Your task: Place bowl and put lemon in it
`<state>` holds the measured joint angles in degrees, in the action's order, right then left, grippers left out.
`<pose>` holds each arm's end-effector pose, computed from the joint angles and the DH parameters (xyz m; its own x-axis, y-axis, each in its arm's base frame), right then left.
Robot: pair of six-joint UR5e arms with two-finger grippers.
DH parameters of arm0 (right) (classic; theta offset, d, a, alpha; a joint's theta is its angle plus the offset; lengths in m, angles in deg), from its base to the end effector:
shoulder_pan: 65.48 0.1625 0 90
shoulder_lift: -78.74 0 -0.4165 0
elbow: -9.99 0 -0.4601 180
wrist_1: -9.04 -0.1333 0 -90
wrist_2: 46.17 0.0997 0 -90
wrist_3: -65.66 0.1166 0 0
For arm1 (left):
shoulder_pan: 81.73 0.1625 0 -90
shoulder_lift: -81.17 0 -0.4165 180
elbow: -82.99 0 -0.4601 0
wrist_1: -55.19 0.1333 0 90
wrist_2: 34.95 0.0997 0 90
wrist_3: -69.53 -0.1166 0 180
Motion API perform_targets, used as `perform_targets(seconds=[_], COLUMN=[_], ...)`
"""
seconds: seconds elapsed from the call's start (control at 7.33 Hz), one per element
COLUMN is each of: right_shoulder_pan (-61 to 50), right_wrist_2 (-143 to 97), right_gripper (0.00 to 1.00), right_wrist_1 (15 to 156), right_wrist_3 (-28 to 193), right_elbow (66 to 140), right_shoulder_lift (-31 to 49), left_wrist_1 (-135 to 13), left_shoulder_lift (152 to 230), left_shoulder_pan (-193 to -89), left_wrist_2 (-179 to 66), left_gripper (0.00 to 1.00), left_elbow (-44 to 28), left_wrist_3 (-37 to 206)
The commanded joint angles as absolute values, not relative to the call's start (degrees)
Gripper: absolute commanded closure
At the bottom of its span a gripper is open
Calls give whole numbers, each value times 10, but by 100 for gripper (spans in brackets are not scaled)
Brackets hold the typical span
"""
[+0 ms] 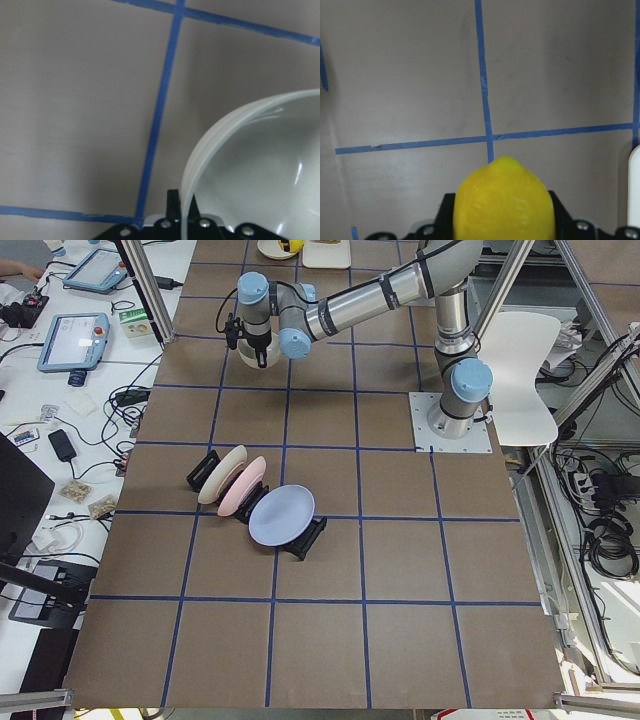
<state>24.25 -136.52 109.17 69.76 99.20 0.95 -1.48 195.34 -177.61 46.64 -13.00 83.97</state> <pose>0.1296 -0.6367 0.3597 -0.9971 0.0760 0.0077 0.0762 0.9968 0.0220 -0.2186 -0.6553 0.2017 -0.9777 -0.1417 0.1552 -0.1461 0.9891 -0.0171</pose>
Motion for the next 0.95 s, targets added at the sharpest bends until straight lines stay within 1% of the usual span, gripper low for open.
perform_targets(seconds=[0.0, 0.41, 0.55, 0.68, 0.82], right_shoulder_pan=[243, 243, 243, 243, 243], right_wrist_2=[-1366, -1370, -1370, -1369, -1370], right_gripper=[79, 79, 79, 79, 79], right_wrist_1=[1091, 1091, 1091, 1091, 1092], right_wrist_3=[699, 699, 699, 700, 700], right_elbow=[992, 992, 992, 992, 991], right_shoulder_lift=[10, 9, 9, 9, 9], left_wrist_1=[-2, 0, 6, 8, 5], left_shoulder_lift=[1963, 1962, 1961, 1962, 1961], left_shoulder_pan=[-1833, -1856, -1856, -1854, -1854], left_wrist_2=[464, 463, 464, 463, 463], left_gripper=[100, 100, 78, 1, 0], left_elbow=[-147, -182, -181, -180, -175], left_wrist_3=[889, 895, 895, 894, 890])
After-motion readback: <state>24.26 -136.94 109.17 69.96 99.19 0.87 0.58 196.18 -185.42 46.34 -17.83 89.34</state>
